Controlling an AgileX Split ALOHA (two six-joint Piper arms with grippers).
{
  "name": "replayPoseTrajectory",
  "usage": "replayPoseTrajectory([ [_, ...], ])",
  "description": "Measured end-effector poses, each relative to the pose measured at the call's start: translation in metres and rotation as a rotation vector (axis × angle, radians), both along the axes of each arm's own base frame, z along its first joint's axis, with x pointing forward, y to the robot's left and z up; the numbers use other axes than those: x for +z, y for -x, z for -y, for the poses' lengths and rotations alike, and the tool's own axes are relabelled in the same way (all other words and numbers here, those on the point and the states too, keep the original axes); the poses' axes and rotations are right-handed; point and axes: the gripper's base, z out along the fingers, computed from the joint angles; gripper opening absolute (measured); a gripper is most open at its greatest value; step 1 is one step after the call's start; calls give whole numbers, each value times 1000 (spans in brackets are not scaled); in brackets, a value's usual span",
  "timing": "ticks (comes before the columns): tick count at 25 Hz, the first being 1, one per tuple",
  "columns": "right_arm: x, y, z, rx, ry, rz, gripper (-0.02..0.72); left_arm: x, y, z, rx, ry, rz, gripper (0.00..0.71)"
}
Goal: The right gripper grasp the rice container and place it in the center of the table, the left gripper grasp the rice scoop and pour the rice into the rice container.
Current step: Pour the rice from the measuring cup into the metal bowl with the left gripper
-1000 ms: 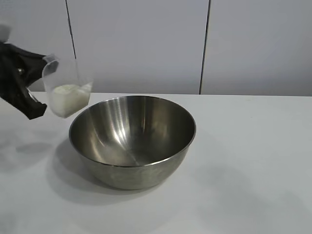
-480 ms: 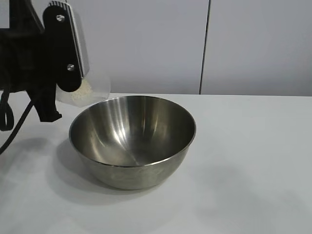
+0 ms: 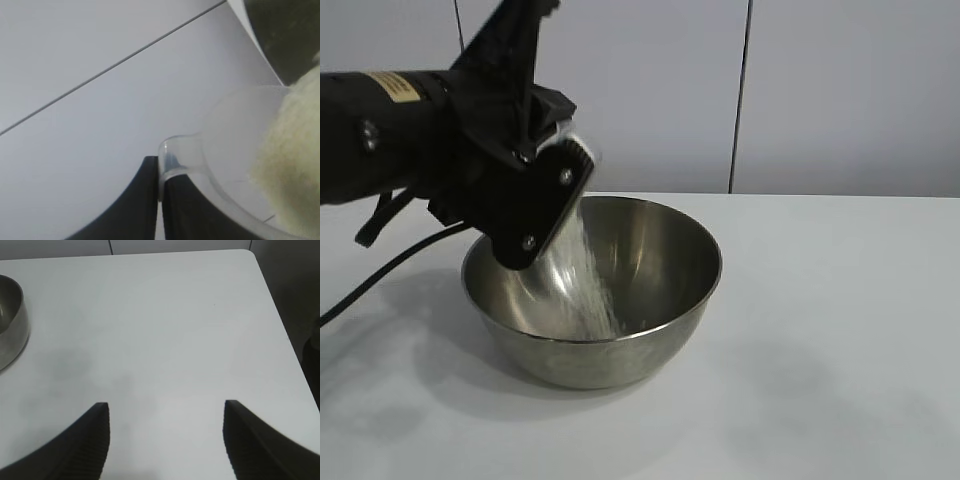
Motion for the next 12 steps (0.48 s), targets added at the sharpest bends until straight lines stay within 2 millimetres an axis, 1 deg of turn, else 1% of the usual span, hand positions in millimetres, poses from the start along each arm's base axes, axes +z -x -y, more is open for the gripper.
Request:
replayPoseTrajectory([
  [5,0,0,0,0,0,0,452,0,-3,3,-6,-49,40,9],
  [12,0,0,0,0,0,0,452,-2,-3,3,-33,-170,82,9],
])
